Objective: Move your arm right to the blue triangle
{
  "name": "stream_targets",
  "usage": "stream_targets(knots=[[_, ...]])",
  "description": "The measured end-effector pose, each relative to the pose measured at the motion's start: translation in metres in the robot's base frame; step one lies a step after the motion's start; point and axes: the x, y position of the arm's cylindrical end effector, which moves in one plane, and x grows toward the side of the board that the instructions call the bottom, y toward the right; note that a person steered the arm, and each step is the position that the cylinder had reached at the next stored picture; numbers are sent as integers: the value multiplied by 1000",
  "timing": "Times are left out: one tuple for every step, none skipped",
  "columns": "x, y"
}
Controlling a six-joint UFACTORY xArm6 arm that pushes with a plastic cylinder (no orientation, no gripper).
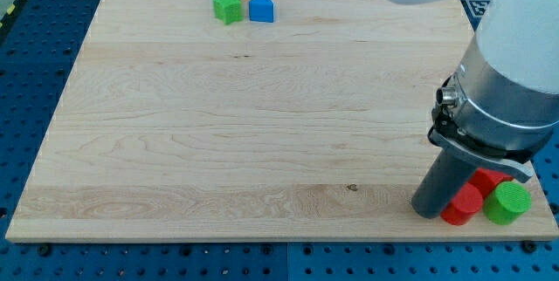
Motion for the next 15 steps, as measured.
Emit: stream_targets(knots=[[0, 9], [1, 12], [1, -1], [1, -28], [-13, -55], [-42, -73], [-67, -88], [-101, -94], [-144, -94], [-191, -94], [-224, -94], [-226, -94], [-228, -94], [-252, -94], [-284, -96]])
